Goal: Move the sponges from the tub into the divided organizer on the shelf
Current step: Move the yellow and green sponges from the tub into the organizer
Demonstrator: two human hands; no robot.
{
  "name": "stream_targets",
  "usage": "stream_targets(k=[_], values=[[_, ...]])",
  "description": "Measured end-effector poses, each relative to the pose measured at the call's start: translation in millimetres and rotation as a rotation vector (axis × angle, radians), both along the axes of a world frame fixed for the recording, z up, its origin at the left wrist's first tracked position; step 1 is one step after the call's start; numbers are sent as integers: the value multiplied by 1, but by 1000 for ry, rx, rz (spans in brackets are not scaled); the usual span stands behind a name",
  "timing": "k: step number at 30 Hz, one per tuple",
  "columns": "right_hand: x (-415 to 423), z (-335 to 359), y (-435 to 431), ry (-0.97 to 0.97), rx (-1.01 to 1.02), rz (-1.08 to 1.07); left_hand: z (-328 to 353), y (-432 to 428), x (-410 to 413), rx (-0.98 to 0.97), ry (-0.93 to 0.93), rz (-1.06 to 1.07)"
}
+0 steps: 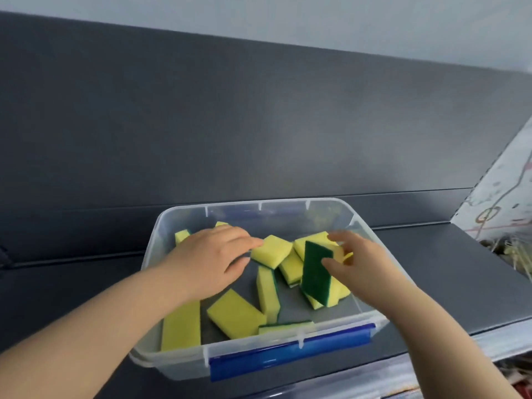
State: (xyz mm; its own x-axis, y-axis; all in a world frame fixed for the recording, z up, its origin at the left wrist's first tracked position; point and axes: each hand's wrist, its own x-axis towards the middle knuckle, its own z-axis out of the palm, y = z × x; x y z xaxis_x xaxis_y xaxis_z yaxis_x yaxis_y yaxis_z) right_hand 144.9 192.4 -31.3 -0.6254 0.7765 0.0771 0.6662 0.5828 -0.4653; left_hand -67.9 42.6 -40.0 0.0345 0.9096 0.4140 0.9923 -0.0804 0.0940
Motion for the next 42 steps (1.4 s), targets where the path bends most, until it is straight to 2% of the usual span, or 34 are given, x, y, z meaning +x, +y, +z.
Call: stream_targets(k=[5,10,13,18,21,27,31,37,40,42], values=[[10,-13,-14,212,-17,-100,-24,74,-19,-486,333,42],[-1,-30,-22,368,-137,-151,-44,106,-14,-620,423,1],[-6,-32,-20,392,-213,-136,-41,108,-19,-582,394,28],[-11,-27,-13,416,-224,-59,-10,75,-24,-403,72,68],[-16,-25,-8,448,-234,-37,8,44,-17,-285,-4,109],[-19,-25,-7,548,-378,96,15,22,21,-208,-217,125],[-10,-24,-2,588,-393,131,13,24,54,-71,-331,158],[15,-21,13,619,-351,270,10,40,97,34,-695,266],[28,-28,23,547,-270,337,9,43,109,186,-657,396],[34,-32,30,493,-210,342,8,39,114,199,-628,478]])
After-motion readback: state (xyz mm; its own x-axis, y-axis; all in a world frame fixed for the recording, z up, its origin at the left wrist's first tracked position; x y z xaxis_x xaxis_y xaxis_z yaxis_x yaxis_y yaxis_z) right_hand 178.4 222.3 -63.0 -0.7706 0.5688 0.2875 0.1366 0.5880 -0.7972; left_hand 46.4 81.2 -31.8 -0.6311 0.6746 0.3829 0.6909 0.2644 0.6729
